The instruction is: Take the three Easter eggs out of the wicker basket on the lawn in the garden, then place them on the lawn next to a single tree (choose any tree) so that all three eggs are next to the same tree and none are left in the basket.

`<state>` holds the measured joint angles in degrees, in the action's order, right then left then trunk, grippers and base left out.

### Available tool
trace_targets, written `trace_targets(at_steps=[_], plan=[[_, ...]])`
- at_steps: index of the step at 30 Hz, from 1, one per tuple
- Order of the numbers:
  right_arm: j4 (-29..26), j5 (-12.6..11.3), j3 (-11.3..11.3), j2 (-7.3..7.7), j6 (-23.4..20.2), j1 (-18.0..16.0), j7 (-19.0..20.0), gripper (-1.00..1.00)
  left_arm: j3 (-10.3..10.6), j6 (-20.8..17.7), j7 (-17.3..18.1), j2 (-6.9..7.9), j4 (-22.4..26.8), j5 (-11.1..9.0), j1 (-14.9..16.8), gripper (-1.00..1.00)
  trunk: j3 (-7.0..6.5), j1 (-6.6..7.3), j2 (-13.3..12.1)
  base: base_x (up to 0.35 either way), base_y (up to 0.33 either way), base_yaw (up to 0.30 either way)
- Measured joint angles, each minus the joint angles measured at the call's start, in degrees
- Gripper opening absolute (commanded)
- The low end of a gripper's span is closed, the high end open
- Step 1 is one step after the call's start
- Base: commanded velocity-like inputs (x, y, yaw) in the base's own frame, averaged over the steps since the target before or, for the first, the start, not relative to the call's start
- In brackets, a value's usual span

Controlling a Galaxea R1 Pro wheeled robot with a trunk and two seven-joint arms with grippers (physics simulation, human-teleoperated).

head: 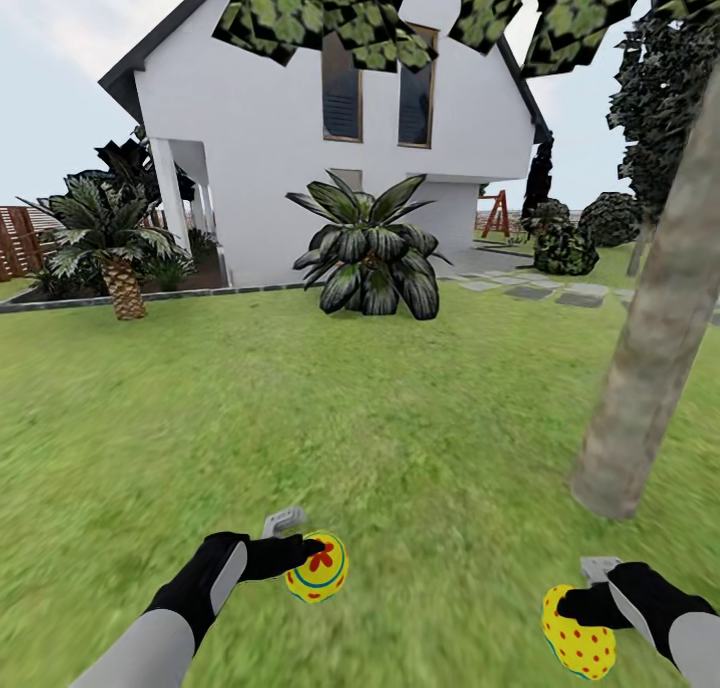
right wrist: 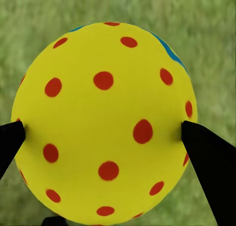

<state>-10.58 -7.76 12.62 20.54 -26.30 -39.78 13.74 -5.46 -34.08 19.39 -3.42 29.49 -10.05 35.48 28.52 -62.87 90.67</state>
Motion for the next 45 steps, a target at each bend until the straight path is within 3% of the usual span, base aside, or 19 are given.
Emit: trace_targets(at_steps=[13, 21, 38, 45], plan=[[0.0, -0.1, -0.1, 0.34, 0.0, 0.0, 0.1, -1.00, -0.1, 0.0, 0.0, -0.12, 0.0, 0.0, 0.0, -1.00, -0.22, 0.00, 0.0, 0.294, 0.218, -0.248], [0.0, -0.2, -0.1, 1.33, 0.0, 0.0, 0.2, -1.00, -0.2, 0.0, 0.0, -0.21, 0.0, 0.0, 0.0, -1.00, -0.41, 0.00, 0.0, 0.294, 0.217, -0.296], [0.0, -0.1, -0.1, 1.46, -0.1, 0.0, 0.0, -1.00, -0.2, -0.1, 0.0, -0.23, 0.0, 0.0, 0.0, -1.00, -0.81, 0.00, 0.0, 0.297, 0.199, -0.295], [0.0, -0.1, -0.1, 1.55, -0.1, 0.0, 0.0, -1.00, -0.2, -0.1, -0.1, -0.35, -0.1, 0.0, 0.0, -1.00, -0.83, 0.00, 0.0, 0.334, 0.005, -0.041]])
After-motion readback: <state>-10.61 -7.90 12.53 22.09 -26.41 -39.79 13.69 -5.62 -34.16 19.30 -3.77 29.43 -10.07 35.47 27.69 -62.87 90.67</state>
